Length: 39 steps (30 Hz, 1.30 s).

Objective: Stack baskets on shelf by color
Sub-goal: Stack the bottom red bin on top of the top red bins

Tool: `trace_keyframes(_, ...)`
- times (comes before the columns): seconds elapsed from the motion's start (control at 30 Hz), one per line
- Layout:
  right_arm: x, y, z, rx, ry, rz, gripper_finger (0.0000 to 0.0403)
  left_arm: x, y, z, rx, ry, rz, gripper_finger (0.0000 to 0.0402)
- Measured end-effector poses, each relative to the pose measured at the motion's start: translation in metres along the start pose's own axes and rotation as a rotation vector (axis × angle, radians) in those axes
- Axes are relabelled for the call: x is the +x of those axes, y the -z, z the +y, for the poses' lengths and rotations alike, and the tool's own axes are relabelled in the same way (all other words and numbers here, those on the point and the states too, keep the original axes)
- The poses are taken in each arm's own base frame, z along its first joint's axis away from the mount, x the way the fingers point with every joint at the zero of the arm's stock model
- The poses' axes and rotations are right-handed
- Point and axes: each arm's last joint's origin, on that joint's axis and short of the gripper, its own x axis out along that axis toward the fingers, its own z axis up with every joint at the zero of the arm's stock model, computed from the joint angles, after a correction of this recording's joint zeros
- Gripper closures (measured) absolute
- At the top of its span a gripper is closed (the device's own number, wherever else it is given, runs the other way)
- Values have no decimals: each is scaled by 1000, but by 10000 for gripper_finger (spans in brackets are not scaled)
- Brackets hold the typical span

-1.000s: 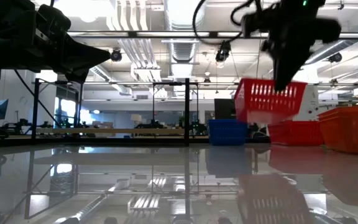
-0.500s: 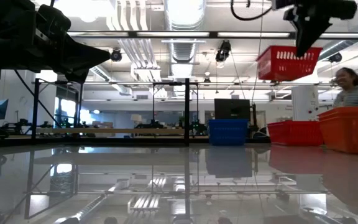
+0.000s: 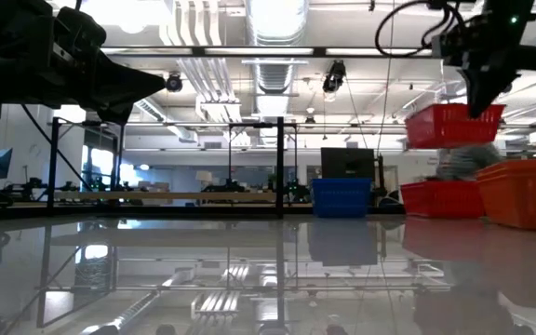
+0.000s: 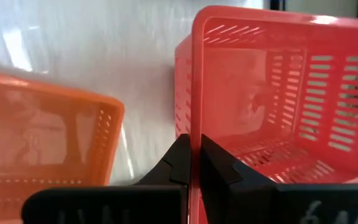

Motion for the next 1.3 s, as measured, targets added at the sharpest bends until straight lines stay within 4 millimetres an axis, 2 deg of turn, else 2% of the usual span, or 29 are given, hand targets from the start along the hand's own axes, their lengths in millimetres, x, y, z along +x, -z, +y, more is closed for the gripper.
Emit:
trace_keyframes(0.2,19,5,-12,-15,-30,28,394,0,0,0,0,0,-1,402)
trace_keyframes(0.53,49,1,-41,-1,-86,-17,394,0,0,0,-1,0,-1,402)
trace_keyframes(0.77,73,1,-52,-11,-116,53,394,0,0,0,-1,0,-1,402)
trace_keyframes(1.03,86,0,-60,-21,-131,82,393,0,0,0,-3,0,-1,402)
trace_keyframes(1.3,100,-6,-60,53,-155,146,338,0,0,0,-3,0,-1,402)
